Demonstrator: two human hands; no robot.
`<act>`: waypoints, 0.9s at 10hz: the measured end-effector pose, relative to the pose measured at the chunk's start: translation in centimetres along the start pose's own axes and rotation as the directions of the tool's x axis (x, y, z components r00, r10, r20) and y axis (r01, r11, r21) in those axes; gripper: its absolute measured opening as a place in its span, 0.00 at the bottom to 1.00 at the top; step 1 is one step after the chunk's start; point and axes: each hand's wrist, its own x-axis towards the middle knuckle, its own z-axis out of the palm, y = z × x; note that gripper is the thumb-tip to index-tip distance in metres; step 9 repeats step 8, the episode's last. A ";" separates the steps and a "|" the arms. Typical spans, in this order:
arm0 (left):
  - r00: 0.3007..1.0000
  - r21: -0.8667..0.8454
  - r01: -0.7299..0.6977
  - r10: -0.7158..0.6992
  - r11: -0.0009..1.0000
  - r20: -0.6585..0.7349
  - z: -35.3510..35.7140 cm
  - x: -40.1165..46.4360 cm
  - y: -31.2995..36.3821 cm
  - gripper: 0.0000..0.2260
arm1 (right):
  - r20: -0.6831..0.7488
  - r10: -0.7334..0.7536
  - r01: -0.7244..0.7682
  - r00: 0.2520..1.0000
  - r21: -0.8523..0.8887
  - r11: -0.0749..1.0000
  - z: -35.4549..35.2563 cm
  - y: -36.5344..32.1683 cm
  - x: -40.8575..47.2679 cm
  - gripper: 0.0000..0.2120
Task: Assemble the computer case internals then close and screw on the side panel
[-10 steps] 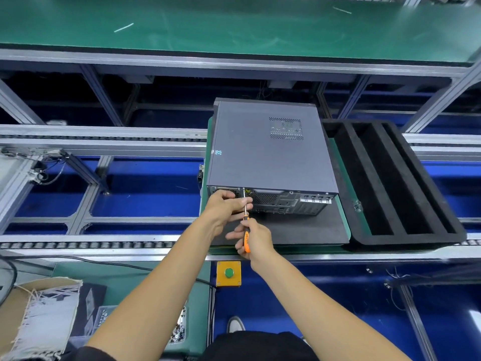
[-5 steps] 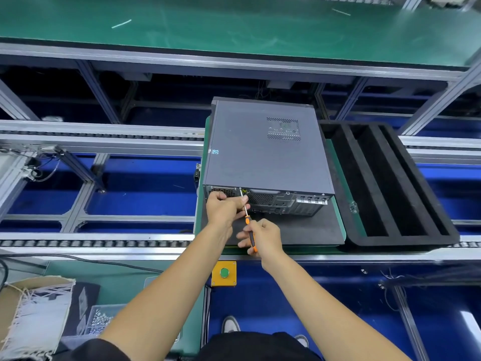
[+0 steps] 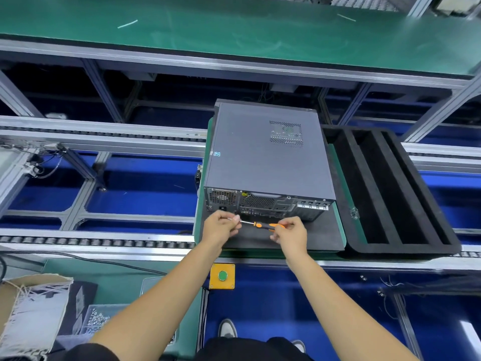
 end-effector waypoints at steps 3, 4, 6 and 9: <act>0.979 -0.092 0.067 -0.083 0.994 -0.184 3.9 2.2 -0.4 0.16 | -0.067 0.155 -0.141 0.986 0.169 0.975 -1.0 1.9 3.1 0.07; 0.971 0.115 0.019 0.009 0.993 -0.239 4.1 2.7 -0.5 0.22 | 0.095 0.186 -0.187 0.978 0.004 0.982 -1.5 2.5 3.4 0.09; 0.984 0.106 -0.010 0.029 0.994 -0.177 3.7 2.8 -1.3 0.16 | 0.234 0.107 -0.082 0.966 -0.116 0.990 -3.1 2.8 4.1 0.13; 0.989 0.145 0.036 -0.015 0.989 -0.148 4.4 0.5 -2.9 0.02 | 0.310 0.103 -0.042 0.945 -0.199 0.979 -6.7 3.3 4.6 0.14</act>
